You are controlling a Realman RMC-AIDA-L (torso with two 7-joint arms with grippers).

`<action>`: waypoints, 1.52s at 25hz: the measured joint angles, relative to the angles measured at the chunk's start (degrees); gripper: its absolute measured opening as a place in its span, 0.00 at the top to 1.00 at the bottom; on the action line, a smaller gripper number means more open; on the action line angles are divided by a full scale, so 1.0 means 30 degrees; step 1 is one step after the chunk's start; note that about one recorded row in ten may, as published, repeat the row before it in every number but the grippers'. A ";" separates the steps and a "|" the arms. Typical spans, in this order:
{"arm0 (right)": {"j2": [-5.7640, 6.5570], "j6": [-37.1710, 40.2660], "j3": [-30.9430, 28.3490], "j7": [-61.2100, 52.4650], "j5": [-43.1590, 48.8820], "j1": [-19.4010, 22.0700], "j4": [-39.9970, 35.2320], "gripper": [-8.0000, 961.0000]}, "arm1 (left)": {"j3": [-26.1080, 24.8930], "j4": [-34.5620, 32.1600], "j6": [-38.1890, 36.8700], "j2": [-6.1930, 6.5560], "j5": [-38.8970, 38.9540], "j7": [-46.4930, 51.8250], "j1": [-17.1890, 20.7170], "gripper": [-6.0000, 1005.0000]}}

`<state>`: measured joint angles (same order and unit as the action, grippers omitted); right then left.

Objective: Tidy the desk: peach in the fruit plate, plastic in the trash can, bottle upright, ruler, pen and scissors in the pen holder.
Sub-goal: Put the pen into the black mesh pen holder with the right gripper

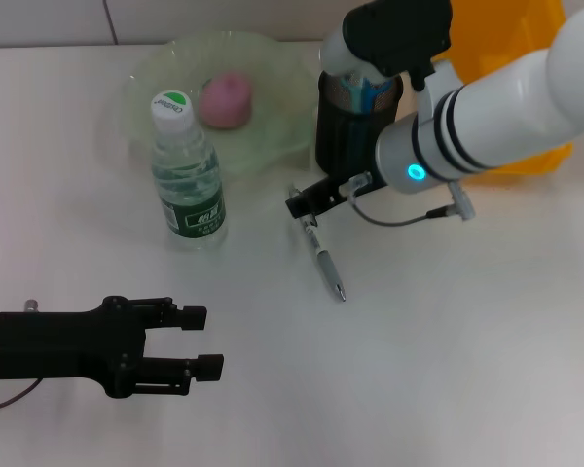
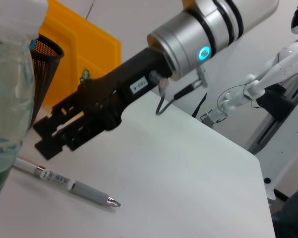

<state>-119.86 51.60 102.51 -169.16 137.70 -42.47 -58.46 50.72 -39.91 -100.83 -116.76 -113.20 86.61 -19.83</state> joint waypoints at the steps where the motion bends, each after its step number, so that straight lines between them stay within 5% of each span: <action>1: -0.0001 -0.0371 0.0282 -0.0003 -0.0251 0.0060 0.0187 0.43 | 0.0000 0.0000 0.0000 0.0000 0.0000 0.0000 0.0000 0.22; 14: -0.0006 -0.2647 0.2450 -0.0022 -0.0997 0.1195 0.0631 0.43 | -0.0005 0.0119 0.0021 0.0043 0.0000 0.0123 -0.0209 0.22; 28: -0.0011 -0.2736 0.3087 -0.0037 -0.0879 0.1433 0.0253 0.70 | -0.0004 0.0130 -0.0059 -0.0004 0.0001 0.0032 -0.0120 0.22; 38: 0.0038 -0.2654 0.2014 0.0771 0.0231 0.4111 -0.3338 0.87 | -0.0005 0.0149 -0.0094 0.0013 0.0056 0.0021 -0.0042 0.22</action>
<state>-119.74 43.64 108.55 -166.85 138.39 -30.14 -68.48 50.71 -39.46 -101.11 -116.72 -113.03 86.67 -19.96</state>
